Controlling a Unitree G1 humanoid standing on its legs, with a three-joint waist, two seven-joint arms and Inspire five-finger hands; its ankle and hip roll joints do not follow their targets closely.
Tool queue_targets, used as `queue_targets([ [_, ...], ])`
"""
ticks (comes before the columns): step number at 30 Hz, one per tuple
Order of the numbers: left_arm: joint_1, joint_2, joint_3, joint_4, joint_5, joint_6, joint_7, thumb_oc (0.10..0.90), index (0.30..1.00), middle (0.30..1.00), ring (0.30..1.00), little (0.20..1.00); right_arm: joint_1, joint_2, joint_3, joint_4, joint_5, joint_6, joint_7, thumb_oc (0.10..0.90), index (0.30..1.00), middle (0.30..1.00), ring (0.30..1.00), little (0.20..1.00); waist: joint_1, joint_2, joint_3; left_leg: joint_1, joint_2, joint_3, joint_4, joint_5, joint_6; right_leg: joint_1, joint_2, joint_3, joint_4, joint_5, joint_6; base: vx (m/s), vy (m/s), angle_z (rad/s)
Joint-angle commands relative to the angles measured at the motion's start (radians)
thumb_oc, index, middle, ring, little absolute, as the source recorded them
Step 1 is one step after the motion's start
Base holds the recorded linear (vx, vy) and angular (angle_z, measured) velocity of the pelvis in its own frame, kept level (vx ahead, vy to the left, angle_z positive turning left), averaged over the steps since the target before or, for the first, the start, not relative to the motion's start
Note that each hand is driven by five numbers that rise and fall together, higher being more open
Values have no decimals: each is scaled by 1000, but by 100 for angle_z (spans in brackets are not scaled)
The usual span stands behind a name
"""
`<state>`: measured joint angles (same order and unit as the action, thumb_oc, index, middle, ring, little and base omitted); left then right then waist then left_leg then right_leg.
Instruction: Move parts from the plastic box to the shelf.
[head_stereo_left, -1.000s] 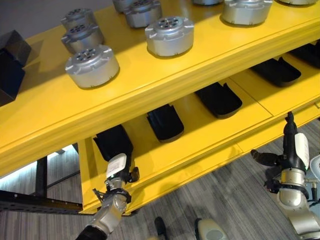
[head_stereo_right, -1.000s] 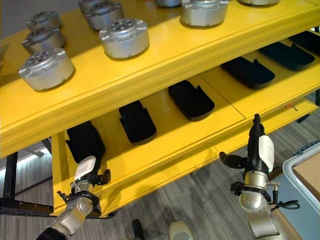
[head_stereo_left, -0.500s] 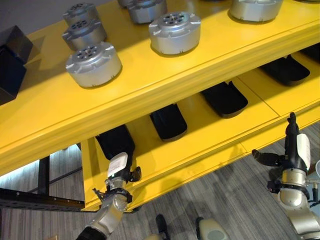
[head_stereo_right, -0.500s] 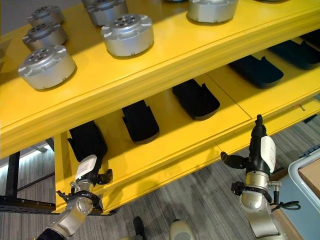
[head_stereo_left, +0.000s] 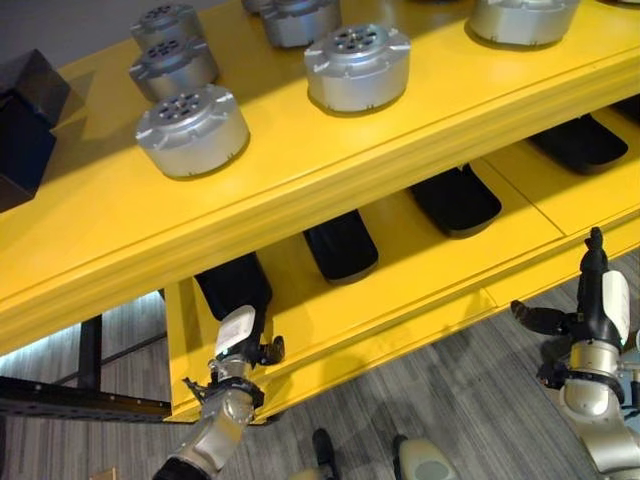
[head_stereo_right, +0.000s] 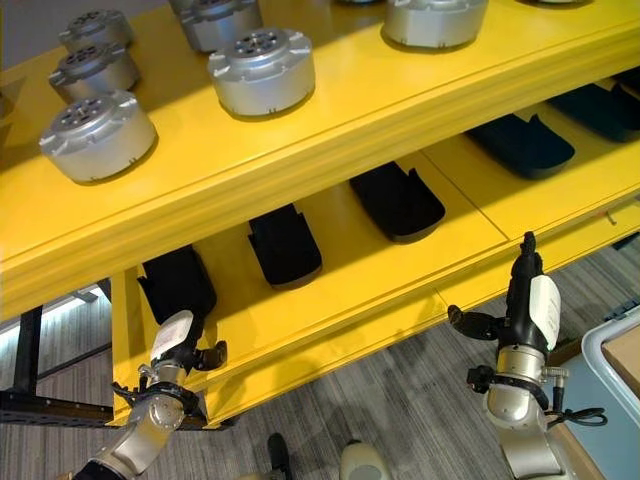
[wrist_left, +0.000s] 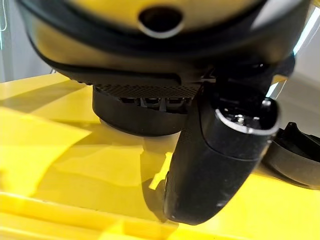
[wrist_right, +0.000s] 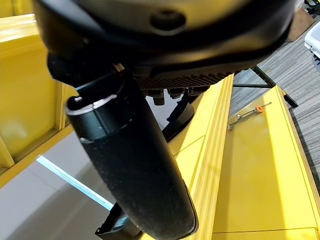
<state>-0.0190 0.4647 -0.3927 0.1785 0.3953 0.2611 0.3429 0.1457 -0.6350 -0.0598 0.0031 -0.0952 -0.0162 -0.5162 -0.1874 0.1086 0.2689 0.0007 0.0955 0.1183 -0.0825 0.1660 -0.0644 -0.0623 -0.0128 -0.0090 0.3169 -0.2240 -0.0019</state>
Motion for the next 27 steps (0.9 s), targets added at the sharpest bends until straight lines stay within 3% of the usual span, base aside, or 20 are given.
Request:
queue_targets([
  [1, 8, 66, 23, -19, -42, -6, -8, 900, 1000, 1000, 1000, 1000, -60, -33, -96, -139, 2, -62, -62, 900, 1000, 1000, 1000, 1000, 10, -64, -30, 16, 36, -34, 84, -153, -22, 95, -7, 0, -214, 96, 23, 0, 0, 0],
  [27, 54, 93, 55, -129, -41, -18, -69, 900, 1000, 1000, 1000, 1000, -60, -42, -110, -144, -3, -51, -80, 900, 1000, 1000, 1000, 1000, 29, -55, -32, 8, 32, -50, 87, -144, -26, 98, -10, -15, -217, 95, 20, 0, 0, 0],
])
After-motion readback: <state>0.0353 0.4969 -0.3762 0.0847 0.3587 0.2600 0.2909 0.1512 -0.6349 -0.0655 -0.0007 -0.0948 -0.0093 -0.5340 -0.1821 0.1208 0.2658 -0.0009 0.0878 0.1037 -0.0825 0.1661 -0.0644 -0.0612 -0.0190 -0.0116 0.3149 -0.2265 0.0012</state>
